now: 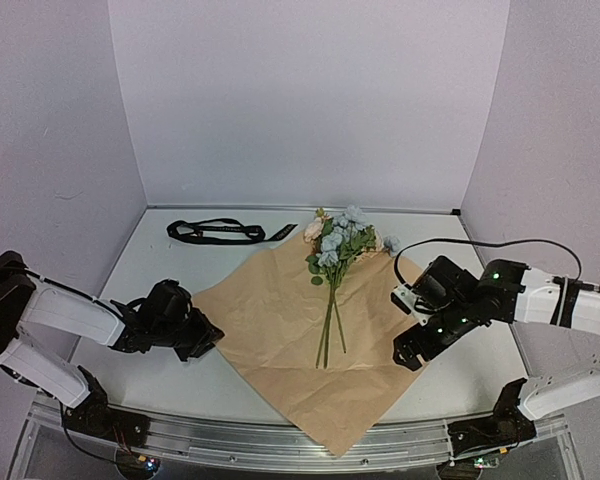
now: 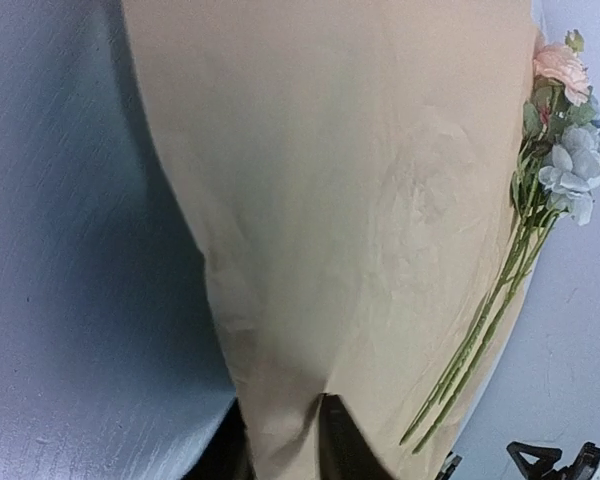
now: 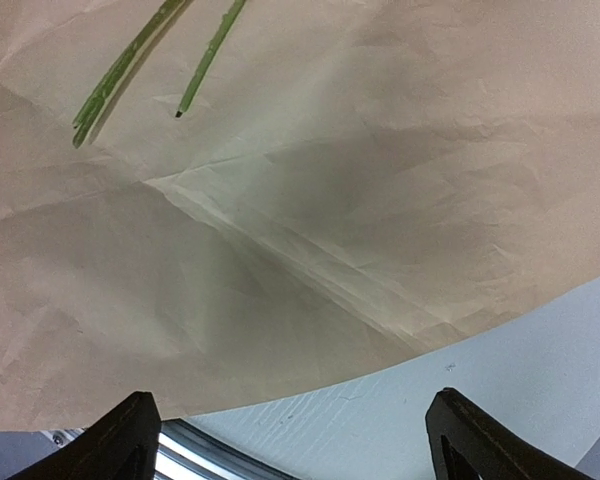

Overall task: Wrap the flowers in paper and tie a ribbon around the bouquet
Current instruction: Adjust the flattened wrapping paper at the center of the board, then pick up the bottom corner of the flattened wrapping paper from the center of the board.

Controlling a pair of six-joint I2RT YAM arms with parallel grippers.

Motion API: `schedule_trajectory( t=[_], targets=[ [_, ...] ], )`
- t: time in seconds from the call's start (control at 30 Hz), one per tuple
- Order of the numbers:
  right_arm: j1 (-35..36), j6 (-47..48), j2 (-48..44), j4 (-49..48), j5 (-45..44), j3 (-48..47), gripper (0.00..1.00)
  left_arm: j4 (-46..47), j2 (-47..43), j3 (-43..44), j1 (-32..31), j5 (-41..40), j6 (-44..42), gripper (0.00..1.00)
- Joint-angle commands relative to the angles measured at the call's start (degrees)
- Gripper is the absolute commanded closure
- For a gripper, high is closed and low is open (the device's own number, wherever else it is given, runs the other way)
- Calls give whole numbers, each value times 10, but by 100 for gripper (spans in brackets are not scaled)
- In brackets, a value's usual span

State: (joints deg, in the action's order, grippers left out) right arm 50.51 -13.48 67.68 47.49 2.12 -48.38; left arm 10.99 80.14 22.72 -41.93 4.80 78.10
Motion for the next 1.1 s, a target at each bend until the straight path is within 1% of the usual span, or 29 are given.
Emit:
schedule_trajectory(
  t=[0.0, 0.07, 0.13, 0.3, 0.43, 0.53, 0.67, 0.7, 0.83, 1.0, 1.07],
  targets=[
    [24, 79, -4, -58, 29, 0, 5, -17, -10, 15, 3, -10, 6, 96],
    [39, 125, -14, -88, 45, 19, 5, -33, -17, 20, 9, -3, 9, 100],
    [58, 173, -24, -108, 57, 36, 5, -47, -29, 18, 19, 9, 20, 100],
    [98, 231, -57, -134, 78, 73, 4, -68, -73, 3, 72, 66, 34, 100],
    [144, 273, -85, -147, 66, 102, 3, -105, -108, 7, 103, 88, 26, 100],
    [205, 313, -95, -164, 17, 121, 2, -134, -120, 11, 115, 101, 24, 100],
    [285, 357, -75, -226, -75, 144, 2, -142, -121, 10, 118, 114, 29, 100],
    [310, 373, -62, -246, -105, 148, 2, -142, -120, 9, 118, 117, 30, 100],
    [370, 414, 2, -321, -171, 146, 3, -151, -116, 14, 119, 123, 30, 100],
    [423, 423, 73, -374, -216, 121, 5, -164, -121, 18, 119, 124, 29, 100],
    [445, 441, 104, -387, -233, 112, 5, -168, -123, 18, 119, 124, 29, 100]
  ],
)
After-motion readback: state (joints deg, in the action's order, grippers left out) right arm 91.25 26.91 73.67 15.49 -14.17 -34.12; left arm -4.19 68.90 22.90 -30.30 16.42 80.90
